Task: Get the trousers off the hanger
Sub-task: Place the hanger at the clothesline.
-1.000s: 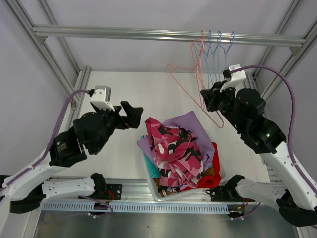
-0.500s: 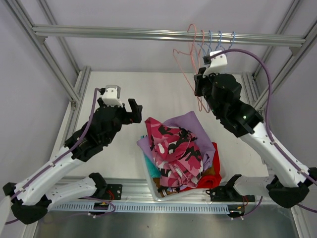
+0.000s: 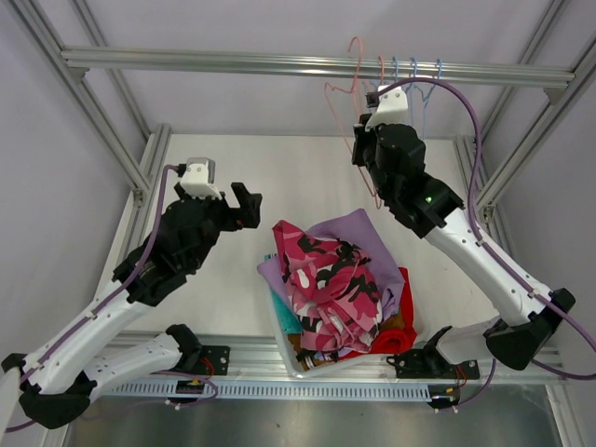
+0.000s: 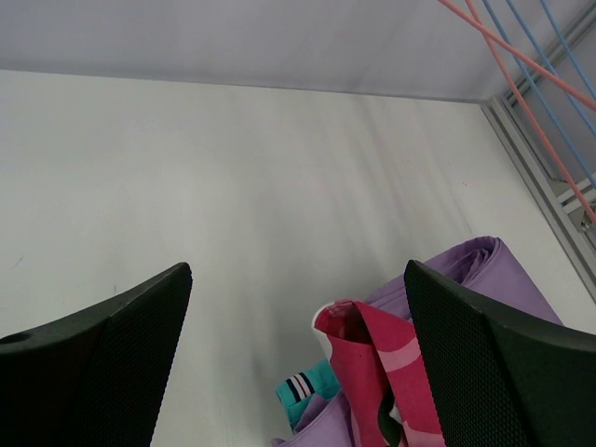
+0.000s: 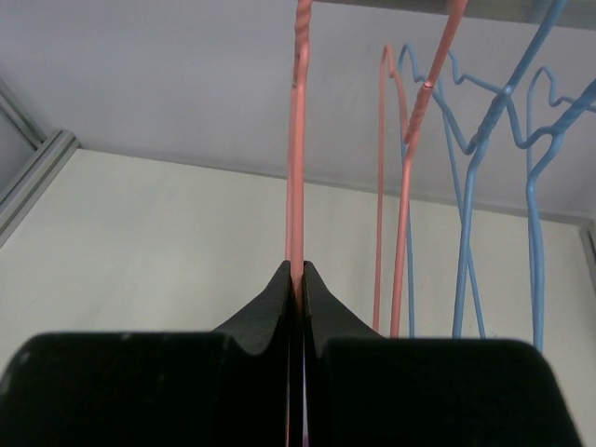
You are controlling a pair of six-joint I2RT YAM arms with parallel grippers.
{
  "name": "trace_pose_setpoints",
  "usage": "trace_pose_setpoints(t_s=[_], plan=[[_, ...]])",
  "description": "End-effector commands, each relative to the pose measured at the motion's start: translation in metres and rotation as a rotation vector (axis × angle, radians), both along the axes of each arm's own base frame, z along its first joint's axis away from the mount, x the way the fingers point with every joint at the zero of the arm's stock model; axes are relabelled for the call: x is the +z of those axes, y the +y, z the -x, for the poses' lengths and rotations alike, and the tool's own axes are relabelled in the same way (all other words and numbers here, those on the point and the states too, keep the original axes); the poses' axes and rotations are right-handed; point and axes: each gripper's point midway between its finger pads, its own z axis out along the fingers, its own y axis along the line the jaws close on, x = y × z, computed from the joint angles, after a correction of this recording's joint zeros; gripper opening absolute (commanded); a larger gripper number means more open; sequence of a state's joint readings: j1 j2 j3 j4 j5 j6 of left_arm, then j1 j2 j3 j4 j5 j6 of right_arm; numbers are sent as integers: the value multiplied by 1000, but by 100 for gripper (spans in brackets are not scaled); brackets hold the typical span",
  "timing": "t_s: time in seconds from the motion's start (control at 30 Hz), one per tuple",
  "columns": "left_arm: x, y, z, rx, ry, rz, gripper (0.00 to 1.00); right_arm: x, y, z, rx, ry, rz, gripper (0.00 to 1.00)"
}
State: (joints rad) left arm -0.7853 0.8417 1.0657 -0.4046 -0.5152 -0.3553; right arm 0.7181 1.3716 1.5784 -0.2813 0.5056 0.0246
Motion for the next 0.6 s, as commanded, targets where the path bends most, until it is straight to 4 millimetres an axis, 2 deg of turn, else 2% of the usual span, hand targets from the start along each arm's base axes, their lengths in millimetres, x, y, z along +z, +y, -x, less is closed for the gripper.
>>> trace_pose_setpoints(t_s=[0.0, 0.13, 0.17, 0.23, 0.27, 0.3, 0.37, 0.4, 0.47, 0.5, 0.57], plan=[[11, 2, -2, -6, -29, 21, 99, 2, -1, -9, -45, -34, -70, 0], [8, 2, -4, -5, -21, 18, 99, -38, -1, -11, -61, 32, -41, 1], [8, 1, -4, -6, -20, 21, 99, -41, -2, -9, -58, 37, -42, 2], [7, 1, -4, -8, -16, 19, 99, -50, 0, -5, -41, 57, -45, 13], [6, 1, -5, -8, -15, 18, 99, -57, -1, -1, -34, 69, -44, 21], [8, 1, -5, -8, -18, 21, 100, -59, -1, 2, -25, 78, -47, 39], [6, 1, -6, -6, -13, 17, 99, -72, -1, 8, -9, 113, -44, 56], [6, 1, -6, -6, -15, 18, 99, -72, -2, 14, 0, 116, -47, 66], [4, 0, -7, -5, -8, 12, 100, -80, -3, 21, 12, 141, -35, 77], [3, 1, -7, -3, -7, 11, 99, -88, -3, 29, 27, 160, -28, 88], [3, 0, -8, -3, -5, 7, 99, -97, -1, 40, 49, 181, -22, 97]])
